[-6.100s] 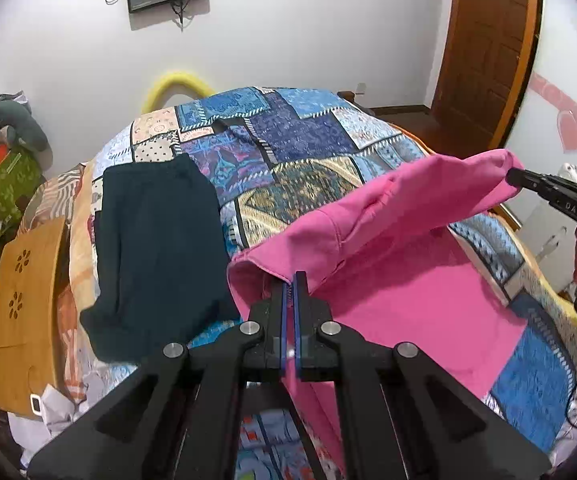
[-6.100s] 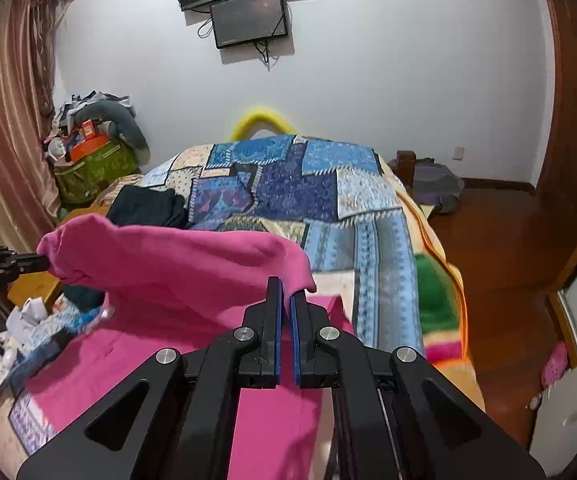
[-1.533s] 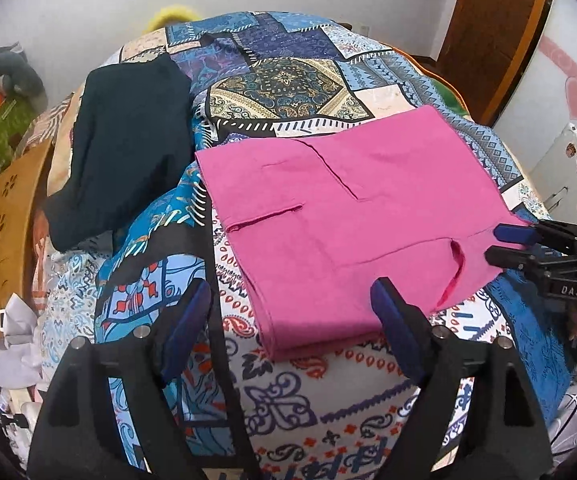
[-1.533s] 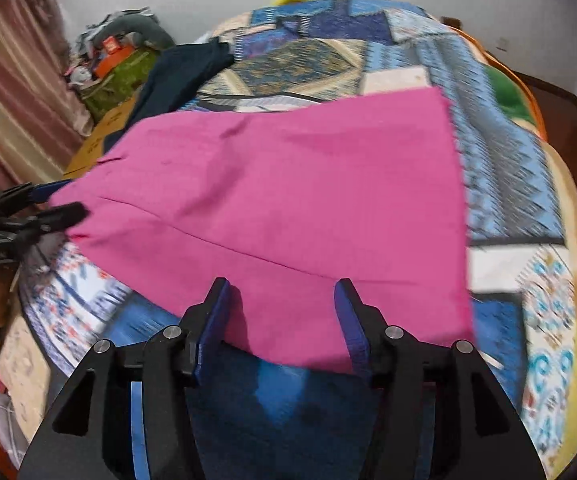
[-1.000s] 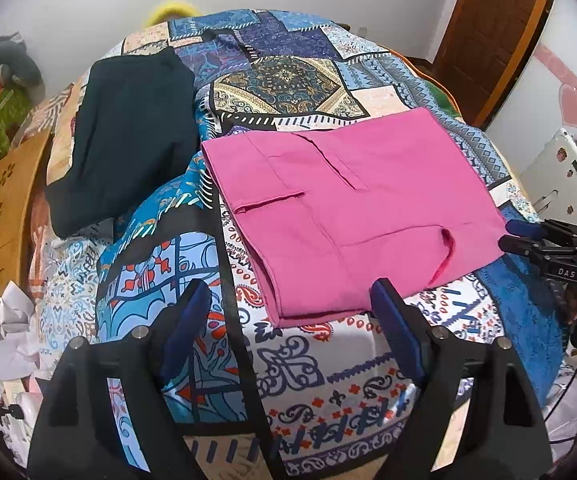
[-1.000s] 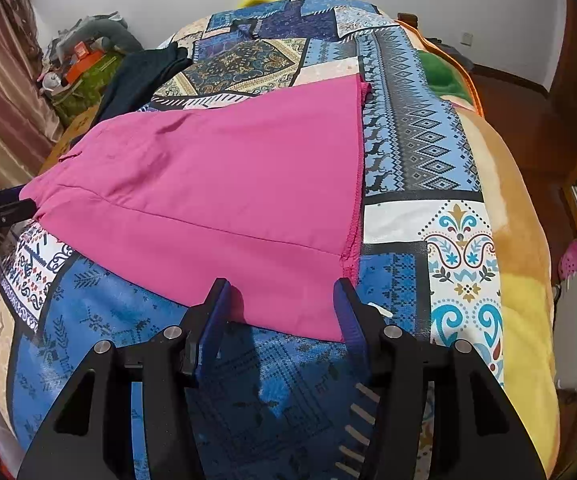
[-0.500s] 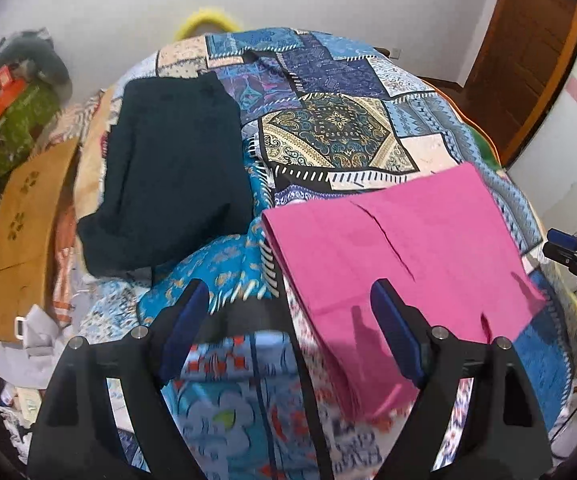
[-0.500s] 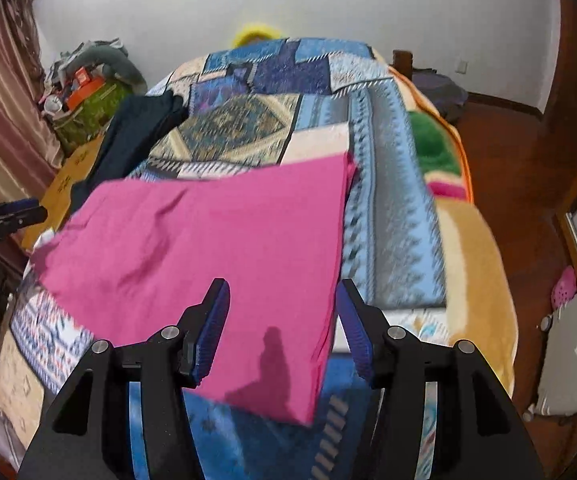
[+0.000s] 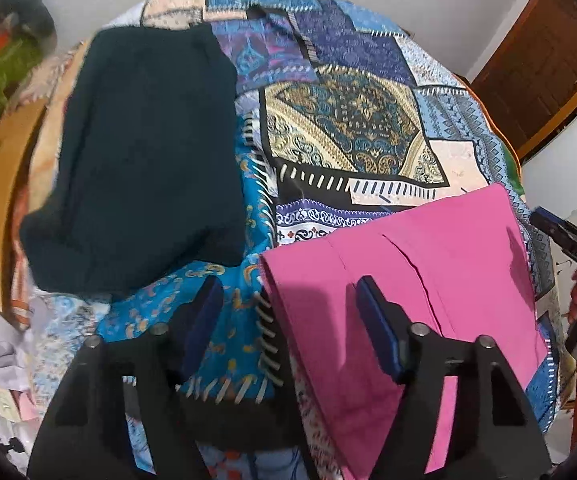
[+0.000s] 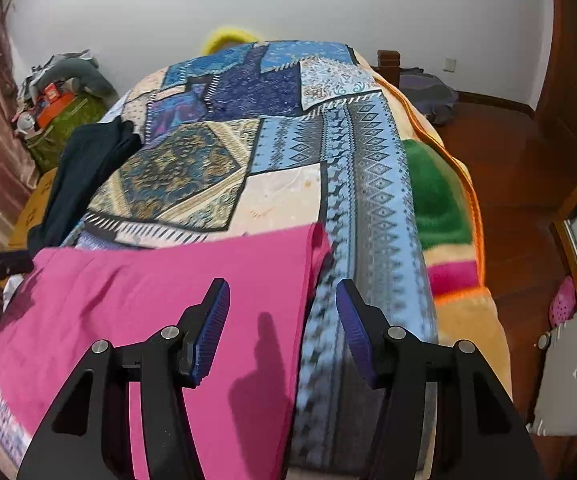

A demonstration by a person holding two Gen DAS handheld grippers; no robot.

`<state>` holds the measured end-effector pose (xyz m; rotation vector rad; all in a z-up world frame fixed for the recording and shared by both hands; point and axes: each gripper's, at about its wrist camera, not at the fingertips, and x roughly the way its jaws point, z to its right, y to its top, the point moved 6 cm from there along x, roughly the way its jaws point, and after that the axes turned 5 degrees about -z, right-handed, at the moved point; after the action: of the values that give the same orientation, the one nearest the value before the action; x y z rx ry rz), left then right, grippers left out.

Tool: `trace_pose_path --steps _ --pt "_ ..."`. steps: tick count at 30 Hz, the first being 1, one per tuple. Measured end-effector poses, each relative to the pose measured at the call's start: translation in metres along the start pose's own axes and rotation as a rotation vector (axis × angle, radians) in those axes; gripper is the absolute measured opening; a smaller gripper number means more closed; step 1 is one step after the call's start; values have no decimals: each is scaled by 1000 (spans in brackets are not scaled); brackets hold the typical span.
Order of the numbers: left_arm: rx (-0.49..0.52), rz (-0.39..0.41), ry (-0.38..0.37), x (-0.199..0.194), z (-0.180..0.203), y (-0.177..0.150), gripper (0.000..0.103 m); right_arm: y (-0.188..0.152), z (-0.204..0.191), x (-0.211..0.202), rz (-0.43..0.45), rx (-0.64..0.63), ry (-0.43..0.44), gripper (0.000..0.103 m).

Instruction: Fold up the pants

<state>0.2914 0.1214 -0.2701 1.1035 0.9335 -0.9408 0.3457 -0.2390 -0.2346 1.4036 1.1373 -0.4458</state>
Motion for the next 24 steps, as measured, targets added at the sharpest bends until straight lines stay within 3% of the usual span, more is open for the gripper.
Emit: trace_pose_path --steps 2,6,9,10,12,13,14,16,20,24 --pt "-9 -20 -30 8 2 2 56 8 4 13 -13 1 -4 51" --pt "-43 -51 -116 18 5 5 31 19 12 38 -43 21 -7 51" --pt "-69 -58 -168 20 6 6 23 25 15 56 -59 32 7 51" --pt "-72 -55 -172 20 6 7 22 26 15 62 -64 32 3 47" --pt "-69 -42 -157 17 5 7 9 27 15 69 -67 20 -10 37" --pt "-63 -36 -141 16 4 8 6 27 14 70 -62 9 -14 27" --pt "-54 -26 -121 15 3 7 4 27 12 72 -62 -7 -19 18" --pt "-39 -8 -95 13 1 7 4 26 10 74 -71 -27 -37 10" --pt "-8 40 22 10 -2 1 4 24 6 77 -81 -79 -75 7" --pt "1 42 77 11 -4 -3 5 21 3 80 -82 -113 -131 6"
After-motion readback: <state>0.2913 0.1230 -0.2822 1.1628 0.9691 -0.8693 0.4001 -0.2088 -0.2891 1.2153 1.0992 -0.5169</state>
